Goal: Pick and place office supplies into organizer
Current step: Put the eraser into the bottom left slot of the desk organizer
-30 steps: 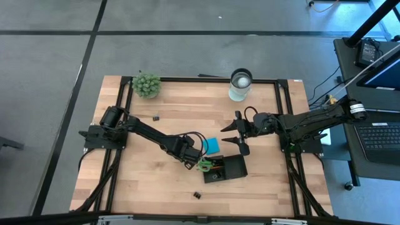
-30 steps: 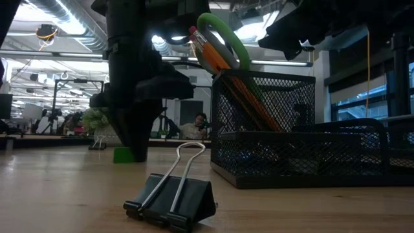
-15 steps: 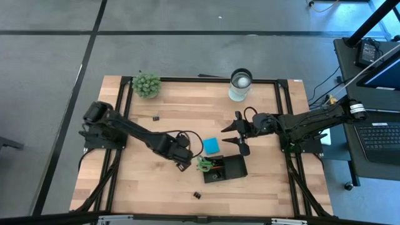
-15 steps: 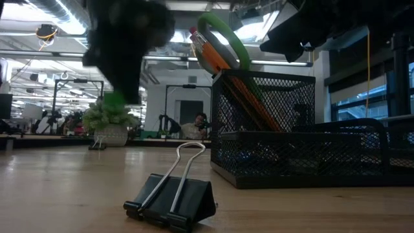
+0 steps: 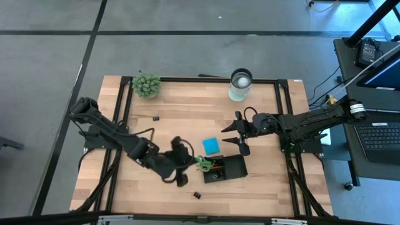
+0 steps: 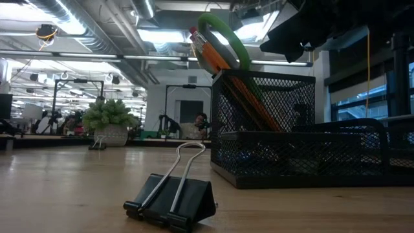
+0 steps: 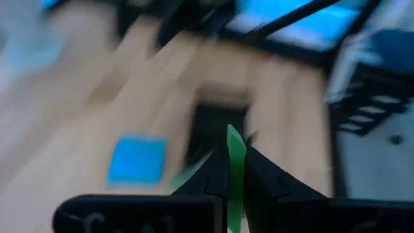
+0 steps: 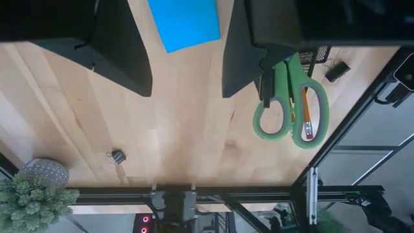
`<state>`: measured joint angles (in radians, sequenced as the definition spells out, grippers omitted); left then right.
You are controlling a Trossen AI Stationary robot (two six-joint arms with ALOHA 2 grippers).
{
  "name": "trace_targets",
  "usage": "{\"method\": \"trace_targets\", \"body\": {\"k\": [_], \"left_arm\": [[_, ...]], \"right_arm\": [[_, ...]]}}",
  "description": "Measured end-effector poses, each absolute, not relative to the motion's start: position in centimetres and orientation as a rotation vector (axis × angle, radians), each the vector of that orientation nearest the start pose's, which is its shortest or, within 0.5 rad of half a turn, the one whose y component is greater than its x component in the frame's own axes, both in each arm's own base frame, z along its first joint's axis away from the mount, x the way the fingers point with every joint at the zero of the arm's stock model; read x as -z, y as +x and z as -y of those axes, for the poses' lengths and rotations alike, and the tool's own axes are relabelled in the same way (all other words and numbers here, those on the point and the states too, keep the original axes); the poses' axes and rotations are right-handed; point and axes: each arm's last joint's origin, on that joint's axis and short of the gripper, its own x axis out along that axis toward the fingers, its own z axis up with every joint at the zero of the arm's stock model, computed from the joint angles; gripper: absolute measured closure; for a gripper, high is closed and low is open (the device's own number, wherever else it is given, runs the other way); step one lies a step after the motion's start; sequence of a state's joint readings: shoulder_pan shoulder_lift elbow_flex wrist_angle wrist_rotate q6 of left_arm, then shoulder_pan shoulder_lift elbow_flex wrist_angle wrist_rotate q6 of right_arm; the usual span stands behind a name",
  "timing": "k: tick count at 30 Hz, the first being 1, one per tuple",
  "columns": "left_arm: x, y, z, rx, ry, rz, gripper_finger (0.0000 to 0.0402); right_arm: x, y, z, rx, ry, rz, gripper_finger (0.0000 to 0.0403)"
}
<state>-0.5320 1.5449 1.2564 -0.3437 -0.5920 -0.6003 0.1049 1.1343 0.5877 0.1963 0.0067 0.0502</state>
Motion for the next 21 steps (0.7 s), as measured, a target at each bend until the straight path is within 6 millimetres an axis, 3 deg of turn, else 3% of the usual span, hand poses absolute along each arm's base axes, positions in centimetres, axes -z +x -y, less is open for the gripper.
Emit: {"method": "trace_targets", "body": {"k": [4, 9, 16, 21], "left_arm": [[-31.5, 31.2, 17.1, -0.058, -0.106, -0.325, 0.0384], [-31.5, 33.1, 17.0, 0.060, -0.018, -0.240, 0.0384], [-28.8, 36.2, 16.2, 0.183, 0.095, -0.232, 0.0384], [-27.9, 37.0, 15.9, 0.312, 0.096, -0.237, 0.0384]], "right_arm": [[-23.3, 23.8, -2.5, -0.088, 0.031, -0.352, 0.0214], [-23.4, 23.8, -2.5, -0.086, 0.043, -0.352, 0.0214], [-23.4, 23.8, -2.5, -0.079, 0.084, -0.354, 0.0214], [-23.2, 23.8, -2.5, -0.074, 0.106, -0.369, 0.0214]]}}
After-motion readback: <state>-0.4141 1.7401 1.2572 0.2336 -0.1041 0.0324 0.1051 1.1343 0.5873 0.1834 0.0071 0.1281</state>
